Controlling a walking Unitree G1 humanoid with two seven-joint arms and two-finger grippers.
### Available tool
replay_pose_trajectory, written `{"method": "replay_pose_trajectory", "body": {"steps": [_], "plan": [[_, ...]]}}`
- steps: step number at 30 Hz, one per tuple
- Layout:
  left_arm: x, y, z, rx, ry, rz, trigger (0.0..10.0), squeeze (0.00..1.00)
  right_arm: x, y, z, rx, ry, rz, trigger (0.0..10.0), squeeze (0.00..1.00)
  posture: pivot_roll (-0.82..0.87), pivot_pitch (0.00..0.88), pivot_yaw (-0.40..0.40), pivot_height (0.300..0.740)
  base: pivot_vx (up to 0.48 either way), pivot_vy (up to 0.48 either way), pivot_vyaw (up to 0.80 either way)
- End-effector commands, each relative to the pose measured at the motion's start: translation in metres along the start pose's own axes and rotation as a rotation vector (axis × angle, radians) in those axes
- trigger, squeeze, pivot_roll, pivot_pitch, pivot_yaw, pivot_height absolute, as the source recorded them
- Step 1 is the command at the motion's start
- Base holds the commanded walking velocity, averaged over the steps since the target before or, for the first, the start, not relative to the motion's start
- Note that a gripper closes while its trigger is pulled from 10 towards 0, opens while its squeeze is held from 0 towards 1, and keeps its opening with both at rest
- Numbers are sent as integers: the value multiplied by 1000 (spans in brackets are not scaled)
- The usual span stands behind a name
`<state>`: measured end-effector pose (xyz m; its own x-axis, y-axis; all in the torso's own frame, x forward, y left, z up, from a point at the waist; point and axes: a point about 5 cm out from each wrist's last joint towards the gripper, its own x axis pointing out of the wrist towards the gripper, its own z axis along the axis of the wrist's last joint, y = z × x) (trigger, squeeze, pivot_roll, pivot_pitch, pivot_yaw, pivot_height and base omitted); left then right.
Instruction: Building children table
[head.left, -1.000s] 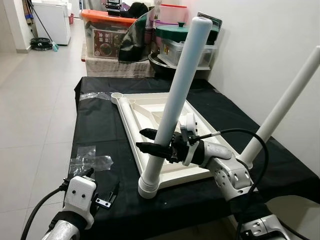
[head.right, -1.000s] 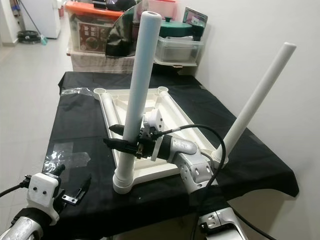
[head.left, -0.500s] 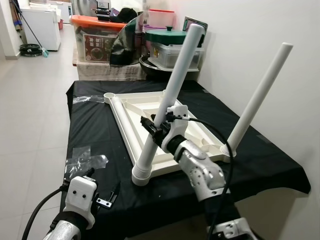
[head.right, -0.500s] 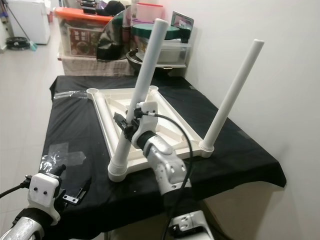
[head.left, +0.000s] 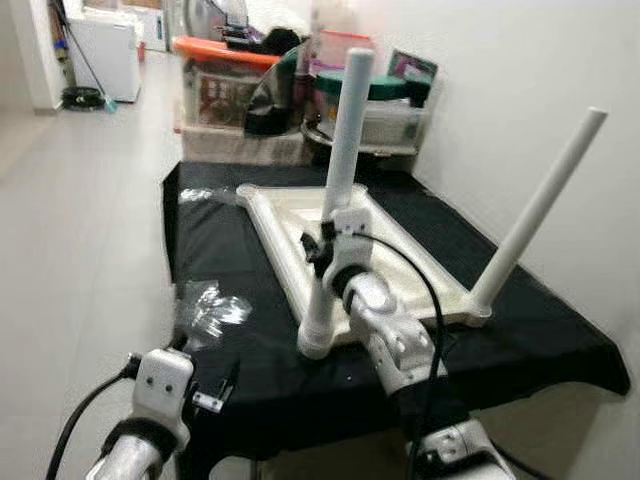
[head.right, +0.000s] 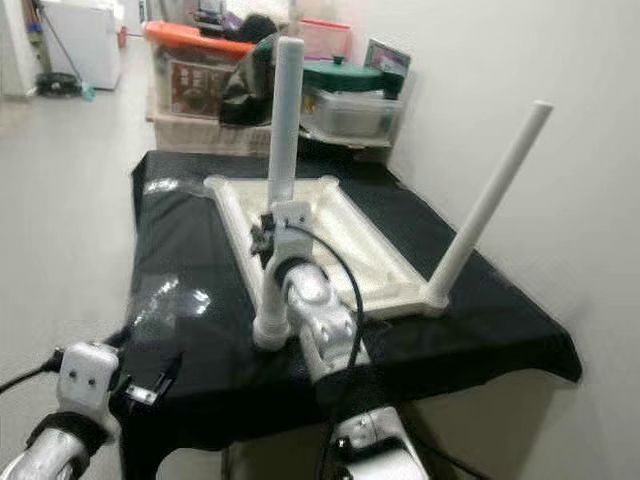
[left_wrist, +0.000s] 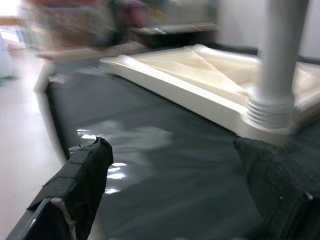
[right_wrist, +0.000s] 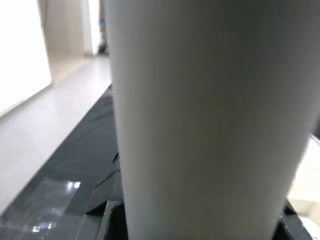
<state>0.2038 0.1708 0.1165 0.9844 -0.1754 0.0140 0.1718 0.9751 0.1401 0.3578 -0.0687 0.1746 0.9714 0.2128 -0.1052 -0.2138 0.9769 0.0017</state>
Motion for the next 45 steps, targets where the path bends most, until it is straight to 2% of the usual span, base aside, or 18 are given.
{"method": "replay_pose_trajectory", "body": {"steps": [1,4,5,6,8,17,18,20,21,23,27,28,30,35,36,39,42,45], "plan": [[1,-2,-3,14,20,-13,10000,0,-5,6,-48,70,198,-2,10000,0,130,0,-137,740,0,0,0],[1,0,-4,14,21,-11,10000,0,-6,8,-49,85,196,0,10000,0,128,0,-137,740,0,0,0],[1,1,-4,15,23,-12,10000,0,-7,12,-50,155,190,52,10000,0,123,0,-134,740,0,0,0],[1,1,-4,15,23,-12,10000,0,-7,12,-50,155,190,52,10000,0,123,0,-134,740,0,0,0],[2,1,-5,17,25,-14,10000,0,-7,13,-50,228,180,89,10000,0,121,0,-133,740,0,0,0],[6,-1,-6,13,21,-22,10000,0,-6,12,-46,301,143,210,10000,0,114,0,-128,740,0,0,0],[6,-1,-6,14,20,-24,10000,0,-7,15,-43,295,116,286,10000,0,115,0,-128,740,0,0,0],[7,0,-6,17,19,-24,10000,0,-15,26,-39,198,59,495,10000,0,115,0,-128,740,0,0,0],[8,1,-6,19,19,-24,10000,0,-24,33,-42,130,53,659,10000,0,117,0,-130,740,0,0,0],[8,1,-6,19,19,-24,10000,0,-24,33,-42,130,53,659,10000,0,117,0,-130,740,0,0,0],[9,1,-6,22,17,-21,10000,0,-31,36,-42,47,46,826,10000,0,124,0,-144,740,0,0,0],[9,1,-6,22,17,-21,10000,0,-31,36,-42,47,46,826,10000,0,124,0,-144,740,0,0,0],[10,1,-7,22,16,-16,10000,0,-29,32,-43,-51,63,916,10000,0,135,0,-153,740,0,0,0],[9,0,-8,21,17,-13,10000,0,-21,26,-43,-102,88,950,10000,0,143,0,-158,740,0,0,0],[8,0,-9,21,19,-11,10000,0,-20,22,-40,-101,104,1064,10000,0,155,0,-165,740,0,0,0],[8,0,-9,22,19,-10,10000,0,-20,21,-38,-95,109,1111,10000,0,161,0,-170,740,0,0,0],[9,3,-8,27,14,-3,10000,0,-19,21,-31,-25,96,1206,10000,0,174,0,-178,740,0,0,0],[9,3,-7,28,12,0,10000,0,-18,21,-29,2,88,1223,10000,0,174,0,-178,740,0,0,0]]}}
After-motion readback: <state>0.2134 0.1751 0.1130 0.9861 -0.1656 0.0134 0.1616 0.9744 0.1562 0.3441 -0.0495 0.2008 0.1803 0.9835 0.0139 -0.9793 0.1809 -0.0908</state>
